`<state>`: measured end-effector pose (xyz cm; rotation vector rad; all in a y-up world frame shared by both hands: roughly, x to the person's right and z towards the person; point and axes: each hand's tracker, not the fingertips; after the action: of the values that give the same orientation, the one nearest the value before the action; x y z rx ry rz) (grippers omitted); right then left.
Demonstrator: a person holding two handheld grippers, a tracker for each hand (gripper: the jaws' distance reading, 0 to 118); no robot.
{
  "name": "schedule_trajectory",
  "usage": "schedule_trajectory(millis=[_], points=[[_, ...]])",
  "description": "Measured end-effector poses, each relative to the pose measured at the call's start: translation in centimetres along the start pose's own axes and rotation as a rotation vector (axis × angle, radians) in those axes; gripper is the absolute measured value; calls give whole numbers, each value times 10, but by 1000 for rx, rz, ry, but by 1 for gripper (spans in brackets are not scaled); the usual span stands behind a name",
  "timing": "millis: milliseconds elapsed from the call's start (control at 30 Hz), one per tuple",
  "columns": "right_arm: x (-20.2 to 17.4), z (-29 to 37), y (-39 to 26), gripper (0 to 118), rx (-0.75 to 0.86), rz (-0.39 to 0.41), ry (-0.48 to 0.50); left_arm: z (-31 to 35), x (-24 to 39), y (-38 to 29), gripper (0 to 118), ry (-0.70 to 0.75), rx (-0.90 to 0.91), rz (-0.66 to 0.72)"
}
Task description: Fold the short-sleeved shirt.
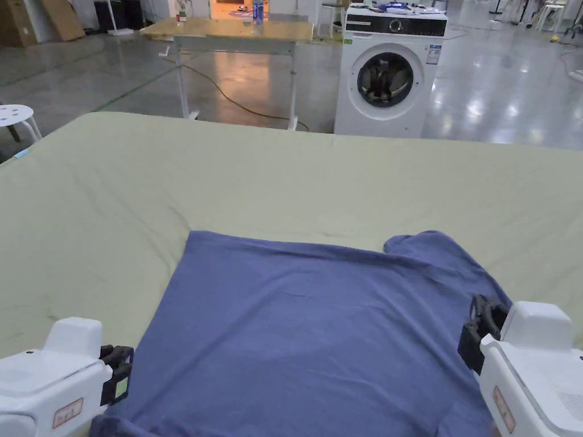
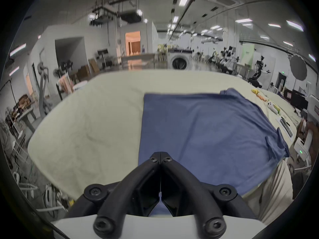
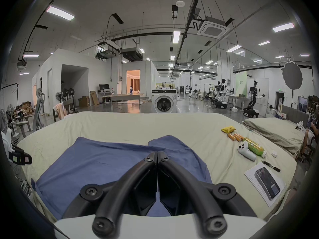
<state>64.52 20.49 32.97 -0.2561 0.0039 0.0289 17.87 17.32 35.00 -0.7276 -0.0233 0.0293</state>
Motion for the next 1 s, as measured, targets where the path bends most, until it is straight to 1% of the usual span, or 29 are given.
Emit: schedule_trajectory(millis=[67, 100, 133, 167, 233, 267, 400, 433, 467, 500, 567, 633, 667, 700, 733, 767, 800, 833, 867, 900, 933, 967, 1000], points=[[-1, 0, -4, 0, -14, 5, 3, -8, -10, -8, 0, 16, -77, 32], [-1, -1, -6, 0, -23, 4, 6, -11, -13, -11, 3, 26, -108, 49], [-1, -2, -7, 0, -33, 3, 9, -16, -17, -15, 13, 40, -163, 59], [-1, -1, -9, 0, -40, 4, 11, -20, -19, -17, 26, 46, -201, 59], [-1, -2, -13, 0, -55, 7, 11, -26, -23, -27, 59, 82, -235, 80], [-1, -2, -14, 0, -63, 9, 9, -30, -25, -31, 63, 93, -261, 93], [3, -2, -21, 0, -92, 15, 6, -47, -24, -47, 63, 96, -378, 93], [5, -1, -23, 0, -101, 16, 4, -46, -22, -51, 64, 95, -335, 85], [7, 0, -25, 0, -107, 16, 1, -44, -20, -51, 64, 118, -291, 58], [9, 1, -26, 0, -116, 16, -2, -44, -19, -53, 63, 116, -304, 54], [15, 5, -28, 0, -132, 11, -10, -45, -17, -51, 57, 119, -306, 49], [24, 8, -29, 0, -157, 3, -11, -42, -11, -48, 39, 90, -309, 34], [30, 10, -29, 0, -169, -6, -15, -41, -9, -47, 35, 67, -307, 18], [35, 14, -29, 0, -180, -12, -19, -41, -8, -46, 35, 45, -306, 13], [42, 16, -29, 0, -202, -11, -23, -42, -6, -46, 19, -1, -303, 27], [50, 19, -29, 0, -239, -14, -27, -43, -6, -47, 5, 38, -307, 18], [57, 21, -29, 0, -268, -21, -35, -43, -6, -47, 4, 39, -311, -2], [66, 24, -31, 4, -303, -24, -34, -42, -6, -47, 3, 37, -310, -12], [74, 27, -33, 12, -350, -18, -36, -41, -8, -46, 3, 36, -309, -8], [79, 29, -36, 26, -384, -9, -44, -39, -6, -46, 3, 34, -306, -5], [85, 32, -39, 45, -427, 11, -48, -38, -7, -46, 3, 31, -304, -6], [89, 36, -45, 55, -452, 23, -49, -38, -8, -46, 3, 28, -301, -8], [93, 37, -49, 60, -486, 35, -49, -37, -8, -46, 3, 27, -299, -5]])
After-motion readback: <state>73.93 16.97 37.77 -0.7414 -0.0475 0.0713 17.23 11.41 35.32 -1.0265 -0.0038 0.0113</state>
